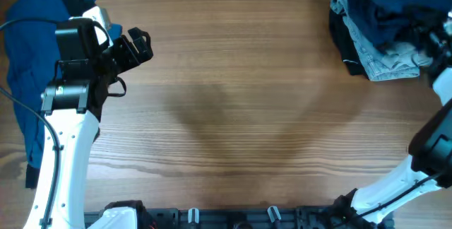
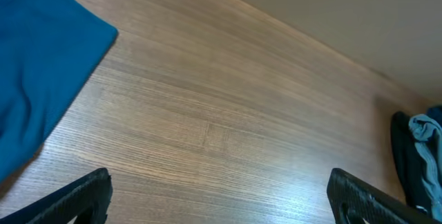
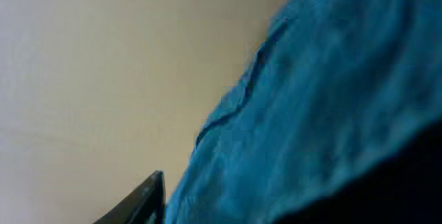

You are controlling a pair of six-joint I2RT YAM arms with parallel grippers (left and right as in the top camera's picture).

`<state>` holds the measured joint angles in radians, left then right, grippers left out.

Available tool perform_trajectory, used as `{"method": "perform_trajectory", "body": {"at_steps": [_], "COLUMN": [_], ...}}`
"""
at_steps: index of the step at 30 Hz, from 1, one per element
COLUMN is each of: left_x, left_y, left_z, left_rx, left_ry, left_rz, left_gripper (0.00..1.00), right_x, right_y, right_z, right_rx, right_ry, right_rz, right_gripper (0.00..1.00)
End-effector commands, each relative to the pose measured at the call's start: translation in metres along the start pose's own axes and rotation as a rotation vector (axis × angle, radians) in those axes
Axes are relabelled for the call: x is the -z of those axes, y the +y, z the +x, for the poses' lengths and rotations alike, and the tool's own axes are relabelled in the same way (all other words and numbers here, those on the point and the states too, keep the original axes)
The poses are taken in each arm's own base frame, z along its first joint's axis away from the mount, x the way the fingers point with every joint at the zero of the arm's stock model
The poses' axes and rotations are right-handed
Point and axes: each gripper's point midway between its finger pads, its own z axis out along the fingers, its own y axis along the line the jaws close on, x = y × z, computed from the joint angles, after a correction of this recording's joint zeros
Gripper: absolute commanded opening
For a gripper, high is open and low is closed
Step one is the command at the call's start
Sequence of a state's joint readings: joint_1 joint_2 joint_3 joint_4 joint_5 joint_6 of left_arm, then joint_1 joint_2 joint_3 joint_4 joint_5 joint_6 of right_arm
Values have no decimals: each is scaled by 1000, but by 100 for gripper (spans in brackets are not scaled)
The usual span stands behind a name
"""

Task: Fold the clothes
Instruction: 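Carry the folded shorts right and place them on the denim stack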

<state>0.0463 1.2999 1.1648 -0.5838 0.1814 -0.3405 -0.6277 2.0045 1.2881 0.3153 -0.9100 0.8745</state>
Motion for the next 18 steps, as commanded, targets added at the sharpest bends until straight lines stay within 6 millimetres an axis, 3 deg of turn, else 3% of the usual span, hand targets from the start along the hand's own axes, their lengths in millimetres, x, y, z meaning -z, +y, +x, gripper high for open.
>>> {"method": "perform_trajectory", "body": {"at_steps": [1, 5, 9, 13, 17, 18], "left_x": [0, 0, 0, 0, 0, 0], "left_y": [-2, -3, -3, -3, -4, -5], "left_z": [-3, -7, -7, -7, -9, -10], "left_rx": [12, 10, 10, 9, 7, 6], "left_ry": [-7, -20, -21, -21, -30, -34], "left_rz": [9, 16, 16, 15, 20, 21], "left_gripper": [100, 100, 100, 100, 100, 100], "right_x": [26, 49, 62, 95, 121, 123], "right_y": [-5, 6, 25, 46, 65, 75], "right_z": [11, 32, 39, 33, 43, 46], "right_rx": [-139, -259, -269, -194, -3, 100], "right_ry": [120, 259, 266, 169, 126, 133], "right_rz": [-50, -133, -108, 9, 115, 105], "right_gripper": [54, 60, 64, 80, 81, 77]}}
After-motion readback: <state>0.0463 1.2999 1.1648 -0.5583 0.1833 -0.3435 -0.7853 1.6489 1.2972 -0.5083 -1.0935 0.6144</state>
